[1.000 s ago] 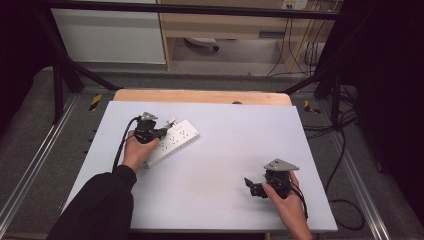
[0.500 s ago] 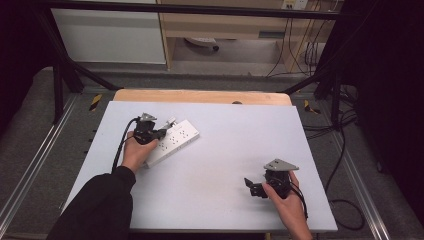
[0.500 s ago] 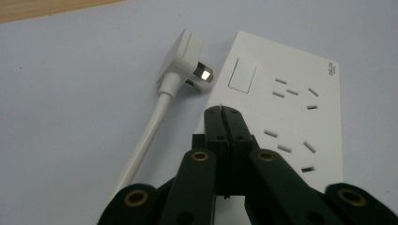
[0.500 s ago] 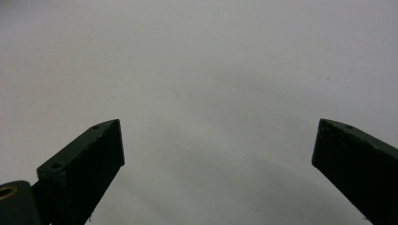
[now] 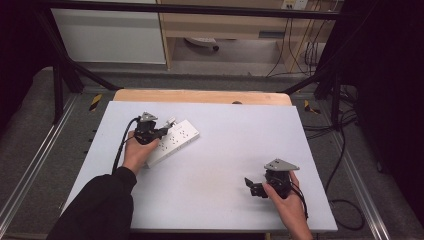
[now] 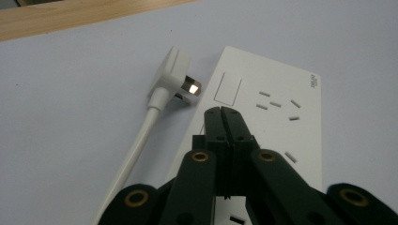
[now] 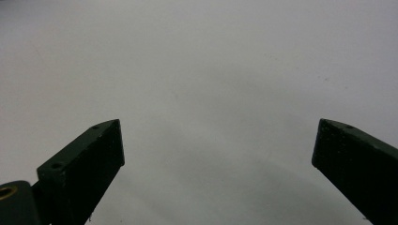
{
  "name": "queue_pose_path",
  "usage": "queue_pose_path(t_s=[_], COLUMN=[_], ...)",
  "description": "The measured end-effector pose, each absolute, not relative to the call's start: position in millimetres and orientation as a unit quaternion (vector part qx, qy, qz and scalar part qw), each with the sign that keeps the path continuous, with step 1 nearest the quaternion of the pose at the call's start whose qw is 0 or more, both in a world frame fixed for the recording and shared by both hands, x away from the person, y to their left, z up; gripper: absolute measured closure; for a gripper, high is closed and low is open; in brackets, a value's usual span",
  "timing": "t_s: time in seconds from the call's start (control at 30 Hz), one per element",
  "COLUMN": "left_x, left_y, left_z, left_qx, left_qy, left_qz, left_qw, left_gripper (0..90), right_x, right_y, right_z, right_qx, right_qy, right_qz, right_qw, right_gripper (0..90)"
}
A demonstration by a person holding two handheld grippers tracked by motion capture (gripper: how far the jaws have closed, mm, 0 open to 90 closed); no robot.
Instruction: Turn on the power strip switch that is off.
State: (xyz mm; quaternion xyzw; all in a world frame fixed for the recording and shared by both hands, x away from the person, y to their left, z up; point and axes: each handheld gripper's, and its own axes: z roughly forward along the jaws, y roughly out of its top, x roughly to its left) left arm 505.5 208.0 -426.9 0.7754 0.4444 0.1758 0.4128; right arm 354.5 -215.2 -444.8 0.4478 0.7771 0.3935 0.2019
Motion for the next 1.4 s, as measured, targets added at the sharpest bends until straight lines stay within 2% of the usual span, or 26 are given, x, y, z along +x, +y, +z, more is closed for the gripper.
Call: queue_pose_path(t_s=[0.13, 0.23, 0.27, 0.4, 0.5, 0.53, 0.6, 0.63, 0.67, 0.73, 0.97, 1.4], left_x=[504, 503, 503, 503, 503, 504, 504, 504, 504, 504, 503, 498], left_y=[206, 206, 206, 208, 207, 206, 205, 205, 205, 206, 209, 213], left_z=[-424, -421, -420, -418, -416, -416, -415, -415, -415, -414, -411, -403], left_qx=[0.774, 0.768, 0.766, 0.759, 0.755, 0.754, 0.754, 0.754, 0.754, 0.752, 0.745, 0.740], left_qy=[0.441, 0.443, 0.443, 0.449, 0.458, 0.461, 0.465, 0.465, 0.465, 0.467, 0.474, 0.479], left_qz=[0.175, 0.183, 0.182, 0.184, 0.194, 0.193, 0.192, 0.192, 0.190, 0.188, 0.176, 0.168], left_qw=[0.419, 0.426, 0.429, 0.434, 0.427, 0.426, 0.422, 0.423, 0.423, 0.426, 0.436, 0.442], left_gripper=[76.5, 61.3, 61.3, 51.8, 41.0, 31.5, 28.5, 19.2, 19.2, 12.8, 9.3, 9.0], right_x=[355, 355, 355, 355, 355, 355, 355, 355, 355, 355, 355, 355], right_y=[-215, -215, -215, -215, -215, -215, -215, -215, -215, -215, -215, -215], right_z=[-445, -445, -445, -445, -445, -445, -445, -445, -445, -445, -446, -445], right_qx=[0.447, 0.447, 0.447, 0.446, 0.447, 0.447, 0.447, 0.447, 0.447, 0.447, 0.447, 0.447], right_qy=[0.778, 0.778, 0.778, 0.779, 0.778, 0.778, 0.778, 0.778, 0.778, 0.778, 0.778, 0.778], right_qz=[0.393, 0.393, 0.393, 0.392, 0.393, 0.392, 0.392, 0.392, 0.392, 0.392, 0.392, 0.392], right_qw=[0.203, 0.203, 0.203, 0.202, 0.202, 0.203, 0.202, 0.203, 0.203, 0.203, 0.202, 0.202], right_gripper=[3.1, 3.2, 3.2, 3.1, 3.1, 3.1, 3.2, 3.1, 3.1, 3.2, 3.1, 3.2])
